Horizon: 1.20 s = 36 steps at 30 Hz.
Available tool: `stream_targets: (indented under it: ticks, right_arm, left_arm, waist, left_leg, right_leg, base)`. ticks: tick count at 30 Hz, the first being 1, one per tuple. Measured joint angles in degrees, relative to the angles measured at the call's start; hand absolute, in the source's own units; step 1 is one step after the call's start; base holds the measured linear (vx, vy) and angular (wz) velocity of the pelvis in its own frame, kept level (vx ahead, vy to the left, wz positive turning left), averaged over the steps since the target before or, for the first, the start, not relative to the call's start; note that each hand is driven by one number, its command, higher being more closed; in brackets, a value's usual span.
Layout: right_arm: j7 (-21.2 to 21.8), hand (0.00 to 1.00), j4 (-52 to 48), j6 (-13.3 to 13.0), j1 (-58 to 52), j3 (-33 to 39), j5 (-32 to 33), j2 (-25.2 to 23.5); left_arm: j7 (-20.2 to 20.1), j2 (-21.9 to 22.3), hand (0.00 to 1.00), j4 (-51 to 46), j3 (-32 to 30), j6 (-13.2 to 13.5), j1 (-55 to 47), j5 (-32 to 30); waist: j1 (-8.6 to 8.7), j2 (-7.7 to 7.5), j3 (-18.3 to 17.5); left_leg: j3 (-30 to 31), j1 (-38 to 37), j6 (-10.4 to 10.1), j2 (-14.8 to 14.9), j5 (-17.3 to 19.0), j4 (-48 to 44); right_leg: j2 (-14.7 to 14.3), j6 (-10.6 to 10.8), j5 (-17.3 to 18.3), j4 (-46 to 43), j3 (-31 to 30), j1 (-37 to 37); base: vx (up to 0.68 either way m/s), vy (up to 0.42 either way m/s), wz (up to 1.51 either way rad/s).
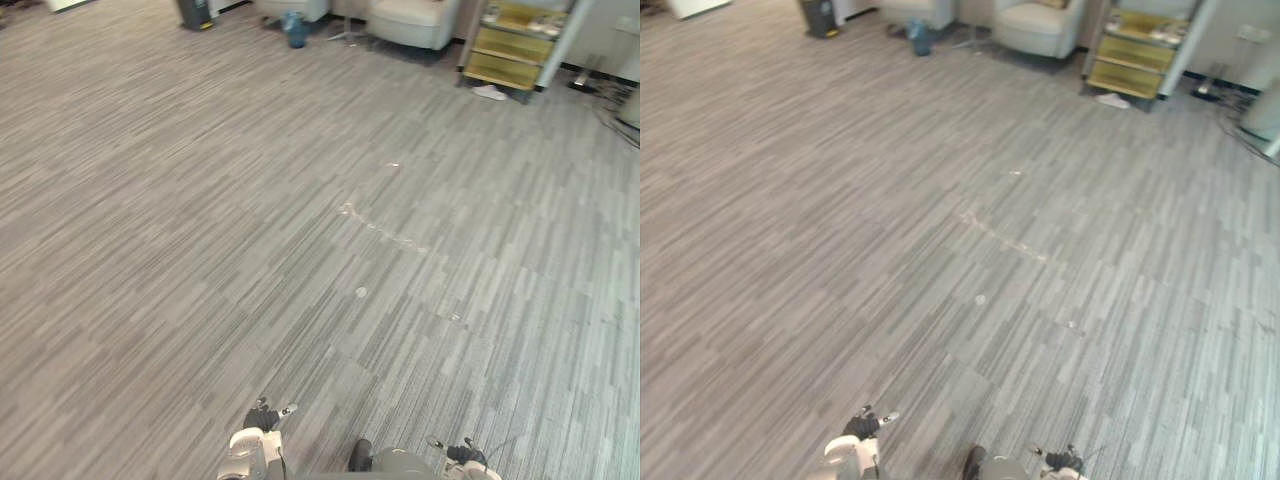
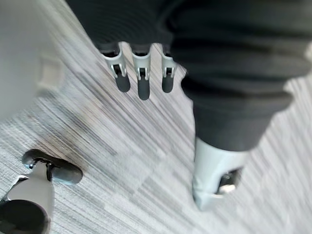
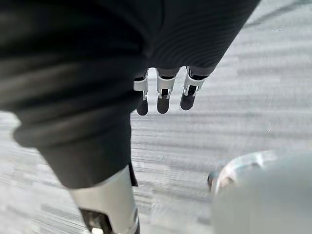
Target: Pick up cushions and gather them together orderly.
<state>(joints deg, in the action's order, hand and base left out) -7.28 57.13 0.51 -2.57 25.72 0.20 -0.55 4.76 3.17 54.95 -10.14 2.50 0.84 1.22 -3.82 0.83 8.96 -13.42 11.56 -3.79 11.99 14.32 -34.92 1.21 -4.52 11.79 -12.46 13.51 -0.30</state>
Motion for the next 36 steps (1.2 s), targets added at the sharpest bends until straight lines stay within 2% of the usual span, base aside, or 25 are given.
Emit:
stream_targets:
  ticks: [1, 3, 4, 5, 7, 9, 10, 11, 13, 15, 17, 18, 19, 20, 21, 22, 24, 25, 26, 27, 29, 31, 33, 35, 36]
  right_arm:
    - [0.02, 0.0, -0.15, -0.17, 0.21, -0.49, 0.13, 0.14]
    - [0.03, 0.0, -0.26, -0.28, 0.2, -1.43, 0.34, 0.26]
    - [0.0, 0.0, -0.41, -0.23, -0.26, -2.04, 0.33, 0.35]
    - [0.0, 0.0, -0.43, -0.23, -0.54, -2.14, 0.33, 0.19]
    - [0.12, 0.0, -0.95, -0.11, -2.39, -2.36, 0.24, -0.5]
    - [0.21, 0.0, -2.37, -0.13, -3.09, -2.43, -0.09, -1.2]
    - [0.5, 0.0, -2.68, -0.17, -3.04, -2.43, -0.14, -1.29]
    - [0.69, 0.0, -3.42, -0.66, -2.8, -2.11, 0.44, -0.74]
    - [0.69, 0.0, -4.63, -0.83, -2.88, -2.32, 0.37, -0.45]
    - [0.76, 0.0, -4.05, -1.03, -1.77, -2.08, 0.41, -0.71]
    - [0.78, 0.0, -3.63, -1.0, -0.73, -0.94, 0.4, -0.71]
    - [0.84, 0.0, -3.58, -1.03, -0.22, -0.39, 0.45, -0.53]
    - [0.84, 0.0, -3.21, -1.01, 0.59, 0.18, 0.45, -0.4]
    - [0.87, 0.0, -2.41, -1.02, 0.66, 0.2, 0.42, -0.37]
    - [1.06, 0.0, -1.58, -1.12, 1.39, 1.42, 0.93, 0.52]
    - [1.02, 0.0, -1.18, -1.01, 2.19, 2.58, 0.89, 1.38]
    - [1.07, 0.0, -1.1, -0.74, 2.06, 2.68, 0.9, 1.61]
    - [1.04, 0.0, -1.55, -0.74, 1.65, 2.03, 1.17, 1.41]
    - [0.99, 0.0, -1.89, -0.69, 1.57, 1.07, 1.2, 1.22]
    - [0.93, 0.0, -2.05, -0.57, 1.39, 0.31, 1.77, 1.04]
    - [0.72, 0.0, -2.05, -0.52, 1.34, -1.42, 2.32, 0.45]
    - [0.47, 0.0, -2.26, -0.54, 1.59, -2.35, 2.63, 0.23]
    - [0.39, 0.0, -2.33, -0.52, 1.75, -2.21, 2.69, 0.4]
    - [0.37, 0.0, -2.35, -0.55, 1.63, -2.25, 2.66, 0.56]
    - [0.31, 0.0, -2.09, -0.43, 1.62, -2.38, 2.54, 0.63]
  left_arm:
    - [0.09, -0.01, 0.0, -0.65, -0.37, 0.4, -0.49, -0.03]
    - [0.14, 0.01, 0.0, -1.07, -1.02, 0.72, -0.94, -0.07]
    - [0.14, 0.12, 0.0, -1.03, -1.71, 0.72, -1.43, -0.09]
    - [0.14, -0.12, 0.0, -0.98, -1.73, 0.69, -1.65, -0.1]
    - [0.18, -0.77, 0.0, -0.85, -1.72, 0.49, -1.63, -0.12]
    - [0.36, -1.09, 0.0, -0.67, -1.2, 0.27, -1.6, -0.08]
    - [0.42, -1.31, 0.0, -0.59, -0.33, -0.12, -1.67, -0.02]
    - [0.52, -1.41, 0.0, -0.4, 1.28, -0.57, -1.4, 0.04]
    - [0.75, -1.44, 0.0, 0.36, 2.35, -0.63, -1.56, 0.06]
    - [0.87, -1.52, 0.0, 0.93, 2.8, -0.57, -0.91, 0.11]
    - [1.11, -1.51, 0.0, 1.26, 2.8, -0.59, -0.82, 0.09]
    - [1.19, -1.66, 0.0, 1.65, 2.82, -0.59, -0.77, 0.09]
    - [1.21, -2.25, 0.0, 2.2, 3.22, -0.6, -0.76, 0.07]
    - [1.17, -2.92, 0.0, 2.69, 3.68, -0.59, -0.77, 0.06]
    - [1.17, -2.55, 0.0, 4.08, 3.66, -0.62, -0.46, 0.07]
    - [0.93, -1.82, 0.0, 4.17, 2.64, -0.6, -0.81, 0.05]
    - [0.95, -1.19, 0.0, 3.87, 1.98, -0.55, -0.95, 0.05]
    - [0.77, -0.89, 0.0, 3.01, 1.33, -0.57, -0.87, 0.06]
    - [0.74, -0.21, 0.0, 2.41, 0.64, -0.57, -0.88, 0.08]
    - [0.48, -0.03, 0.0, 1.25, 0.52, -0.52, -0.85, 0.12]
    - [0.43, -0.19, 0.0, -0.78, 0.62, -0.27, -0.83, 0.08]
    - [0.32, -0.03, 0.0, -2.65, 1.37, 0.1, -0.85, 0.1]
    - [0.39, -0.02, 0.0, -3.32, 1.37, 0.55, -0.92, 0.08]
    - [0.44, 0.0, 0.0, -3.41, 1.31, 0.59, -1.19, 0.08]
    - [0.45, -0.08, 0.0, -3.41, 1.31, 0.57, -1.2, 0.09]
  waist:
    - [-0.36, 0.33, -0.19]
    - [-0.76, 0.56, -0.44]
    - [-1.43, 0.83, -1.85]
    - [-1.33, 0.45, -2.43]
    - [-1.28, -2.13, -3.84]
    - [-2.02, -2.95, -3.88]
    - [-1.96, -2.96, -3.63]
    - [-0.44, -1.99, -2.19]
    - [0.75, -1.4, -1.88]
    - [0.96, -1.45, -1.77]
    - [1.2, -1.1, -1.31]
    - [1.53, -0.83, -1.06]
    - [2.17, -0.81, -0.59]
    - [2.74, -2.04, -0.38]
    - [2.9, -0.12, 0.76]
    - [2.58, 1.31, 0.72]
    - [2.57, 1.89, 0.79]
    - [3.14, 2.26, 1.22]
    - [3.1, 2.2, 1.61]
    - [2.51, 2.6, 1.9]
    - [1.44, 1.61, 2.45]
    - [0.23, 0.67, 2.24]
    - [0.0, 0.61, 2.16]
    - [-0.21, 0.69, 1.85]
    - [-0.9, 0.54, 1.46]
  left_leg:
    - [4.04, 1.47, -0.28, -1.98, -0.56, 8.02]
    - [7.92, 2.61, -0.76, -3.17, -2.26, 15.45]
    - [9.13, 1.88, -0.46, -4.5, -6.36, 15.5]
    - [9.03, 1.97, -0.08, -5.03, -6.55, 15.25]
    - [4.96, 0.1, 1.06, -6.8, -3.89, 14.67]
    - [1.08, -3.88, 2.23, -8.63, -1.3, 15.28]
    - [-0.47, -6.66, 2.35, -9.26, -0.46, 16.47]
    - [-0.31, -12.1, 3.12, -9.87, 1.32, 17.73]
    - [-0.08, -16.95, 3.34, -9.82, 2.03, 20.17]
    - [-0.11, -22.62, 3.3, -9.13, 2.03, 26.21]
    - [-0.08, -25.64, 3.32, -8.22, 2.04, 28.94]
    - [0.17, -26.91, 3.34, -7.41, 2.05, 30.08]
    - [1.57, -28.33, 3.32, -6.91, 2.07, 30.89]
    - [3.14, -29.26, 3.28, -7.49, 2.09, 30.9]
    - [4.63, -31.63, 3.01, -5.87, 2.22, 30.47]
    - [5.66, -31.1, 0.12, -4.75, 0.33, 27.12]
    - [7.83, -27.02, -3.43, -3.88, -2.91, 14.63]
    - [9.64, -20.46, -6.08, -2.65, -8.57, -0.12]
    - [9.89, -16.09, -7.28, -1.42, -12.72, -9.15]
    - [8.62, -11.02, -6.36, 0.41, -11.36, -19.13]
    - [4.62, -4.26, -2.72, 0.91, -7.35, -24.77]
    - [-1.47, 2.42, 0.5, 0.7, -4.13, -15.74]
    - [-3.44, 3.5, 0.69, -1.57, -4.08, 0.03]
    - [-1.77, 3.15, -0.2, -4.65, -7.36, 16.81]
    - [0.78, 3.12, -0.14, -5.96, -13.13, 20.41]
  right_leg:
    - [-0.16, 0.83, 0.57, 0.02, -2.85, 0.49]
    - [-0.38, 2.0, 1.27, -0.05, -6.11, 0.71]
    - [-0.17, 3.53, 2.12, 0.31, -9.99, 1.61]
    - [0.15, 4.03, 2.29, 0.65, -10.81, 1.88]
    - [3.55, 6.84, 3.66, -1.86, -13.04, 1.65]
    - [6.01, 9.59, 4.66, -16.72, -15.18, -4.21]
    - [6.93, 13.24, 2.5, -27.91, -15.7, -8.63]
    - [8.38, 15.69, 0.31, -41.87, -13.82, -13.61]
    - [9.65, 14.01, 0.88, -46.54, -9.3, -16.26]
    - [11.32, 9.71, 2.79, -38.94, 0.69, -19.38]
    - [10.6, 8.33, 2.39, -30.08, 4.28, -21.08]
    - [9.27, 7.3, 0.65, -23.74, 4.3, -22.73]
    - [7.52, 7.1, -3.39, -15.95, 2.13, -23.42]
    - [6.74, 7.07, -8.15, -10.15, -0.44, -22.54]
    - [4.98, 3.75, -11.12, -11.43, -0.89, -20.53]
    - [3.93, 2.86, -7.9, -13.67, -1.15, -20.3]
    - [3.67, 2.22, -3.58, -15.49, -1.05, -18.28]
    - [3.3, 2.03, -1.77, -13.95, -0.55, -14.86]
    - [2.78, 1.84, -1.26, -12.56, -0.34, -12.38]
    - [1.88, 1.39, -0.68, -10.0, -0.16, -8.09]
    - [1.88, 1.18, -0.07, -5.32, -0.37, -0.92]
    - [2.64, 2.51, 0.52, 0.13, -0.4, 5.1]
    - [3.25, 4.1, 1.47, 2.36, -0.45, 8.33]
    - [3.67, 6.06, 3.05, 3.81, -1.29, 10.69]
    - [3.89, 7.27, 4.27, 4.05, -2.66, 11.82]
  base:
    - [0.24, 0.198, -1.28]
    - [0.34, 0.268, -1.35]
    - [0.4, 0.295, -1.28]
    - [0.65, 0.406, -1.06]
    - [0.45, 0.234, -0.61]
    - [0.34, 0.201, -0.84]
    - [0.47, 0.276, -0.53]
    - [0.46, 0.219, -0.13]
    - [0.44, 0.133, 0.16]
    - [0.43, 0.025, 0.19]
    - [0.54, -0.075, 0.13]
    - [0.67, -0.19, 0.24]
    - [0.57, -0.212, 0.35]
    - [0.59, -0.249, 0.29]
    - [0.6, -0.253, 0.01]
    - [0.58, -0.25, -0.17]
    - [0.55, -0.246, -0.09]
    - [0.63, -0.261, 0.11]
    - [0.51, -0.185, 0.12]
    - [0.48, -0.113, -0.1]
    - [0.5, -0.07, -0.14]
    - [0.46, -0.024, -0.05]
    - [0.4, 0.05, -0.04]
    - [0.51, 0.169, -0.27]
    - [0.56, 0.245, -0.5]
